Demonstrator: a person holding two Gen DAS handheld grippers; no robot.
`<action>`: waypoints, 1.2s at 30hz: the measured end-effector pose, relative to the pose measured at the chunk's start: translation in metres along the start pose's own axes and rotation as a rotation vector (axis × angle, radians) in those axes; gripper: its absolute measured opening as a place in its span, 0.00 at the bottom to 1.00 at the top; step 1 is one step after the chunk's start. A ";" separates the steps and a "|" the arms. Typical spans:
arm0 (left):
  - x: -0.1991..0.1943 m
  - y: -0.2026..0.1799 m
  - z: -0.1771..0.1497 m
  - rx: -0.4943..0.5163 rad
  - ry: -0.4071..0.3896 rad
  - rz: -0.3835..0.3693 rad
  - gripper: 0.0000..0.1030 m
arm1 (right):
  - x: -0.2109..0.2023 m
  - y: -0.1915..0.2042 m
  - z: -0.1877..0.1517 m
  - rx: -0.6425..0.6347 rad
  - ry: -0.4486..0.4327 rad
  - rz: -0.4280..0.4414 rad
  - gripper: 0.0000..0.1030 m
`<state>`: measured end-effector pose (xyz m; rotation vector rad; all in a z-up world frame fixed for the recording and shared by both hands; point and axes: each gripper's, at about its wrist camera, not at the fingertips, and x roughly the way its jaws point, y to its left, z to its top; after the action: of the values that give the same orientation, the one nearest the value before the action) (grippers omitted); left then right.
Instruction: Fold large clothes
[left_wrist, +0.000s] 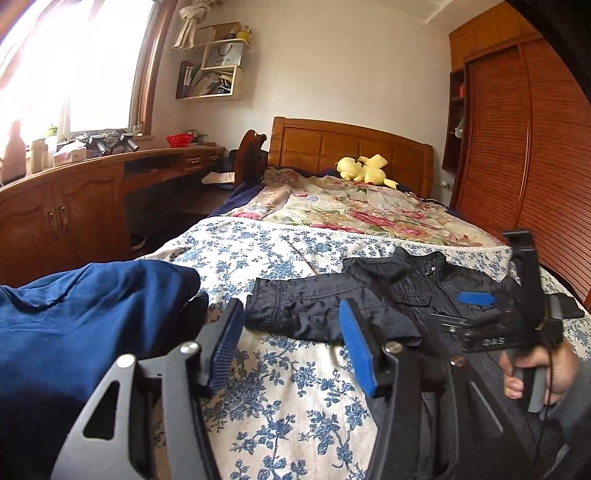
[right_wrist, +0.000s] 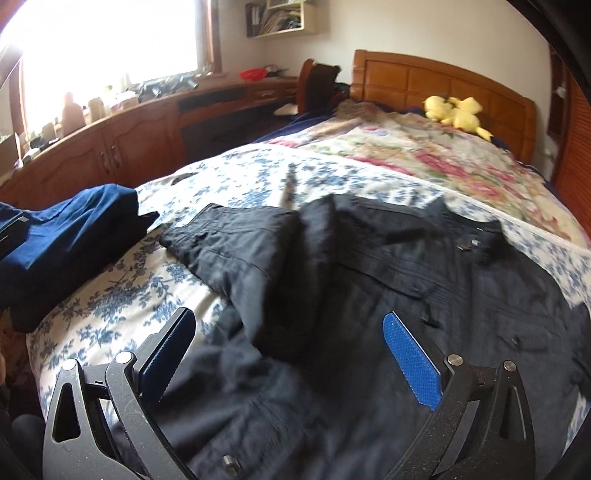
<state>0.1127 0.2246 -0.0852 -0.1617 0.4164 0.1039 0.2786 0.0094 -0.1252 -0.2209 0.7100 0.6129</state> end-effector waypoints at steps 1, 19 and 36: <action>0.000 0.002 -0.001 -0.003 -0.002 0.002 0.58 | 0.006 0.003 0.004 -0.003 0.005 0.003 0.99; 0.014 0.032 -0.011 -0.026 0.024 0.073 0.61 | 0.140 0.083 0.037 -0.187 0.179 0.146 0.87; 0.026 -0.006 -0.017 0.034 0.050 0.018 0.61 | 0.073 0.018 0.054 -0.120 0.017 0.060 0.05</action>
<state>0.1309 0.2175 -0.1104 -0.1271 0.4693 0.1100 0.3406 0.0772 -0.1337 -0.3168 0.6987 0.7129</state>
